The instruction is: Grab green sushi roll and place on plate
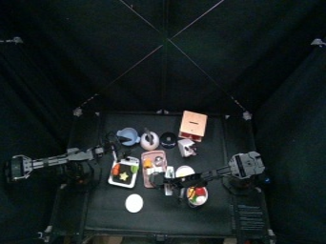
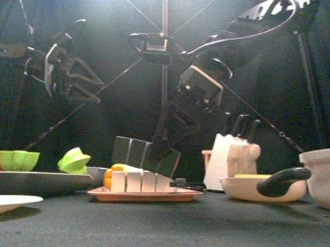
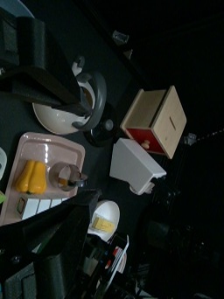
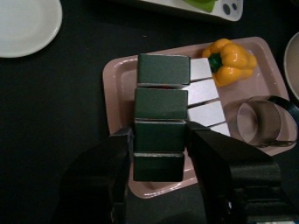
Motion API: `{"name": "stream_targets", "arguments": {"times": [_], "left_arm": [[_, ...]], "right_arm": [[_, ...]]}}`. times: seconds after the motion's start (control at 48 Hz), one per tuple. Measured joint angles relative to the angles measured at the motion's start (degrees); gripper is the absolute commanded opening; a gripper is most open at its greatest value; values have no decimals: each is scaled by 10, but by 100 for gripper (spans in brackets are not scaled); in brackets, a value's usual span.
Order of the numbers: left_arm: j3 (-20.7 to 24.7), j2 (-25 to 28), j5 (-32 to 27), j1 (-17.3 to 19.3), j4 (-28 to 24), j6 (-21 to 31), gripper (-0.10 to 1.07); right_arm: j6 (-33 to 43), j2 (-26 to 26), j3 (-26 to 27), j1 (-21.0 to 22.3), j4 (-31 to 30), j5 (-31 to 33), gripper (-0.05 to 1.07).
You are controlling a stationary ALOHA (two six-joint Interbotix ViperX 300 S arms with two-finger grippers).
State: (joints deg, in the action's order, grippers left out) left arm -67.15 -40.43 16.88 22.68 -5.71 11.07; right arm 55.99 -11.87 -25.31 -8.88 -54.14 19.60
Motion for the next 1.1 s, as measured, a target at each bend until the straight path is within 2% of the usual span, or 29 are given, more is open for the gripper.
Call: {"name": "stream_targets", "arguments": {"times": [0.375, 0.833, 1.104], "left_arm": [[-1, -1, 0, 0, 0, 0, 100], [-1, -1, 0, 0, 0, 0, 100], [-1, -1, 0, 0, 0, 0, 100]], "right_arm": [[0, -3, 1, 8, 5, 0, 93], [1, -3, 1, 7, 5, 30, 94], [3, -3, 4, 6, 26, 40, 93]]}}
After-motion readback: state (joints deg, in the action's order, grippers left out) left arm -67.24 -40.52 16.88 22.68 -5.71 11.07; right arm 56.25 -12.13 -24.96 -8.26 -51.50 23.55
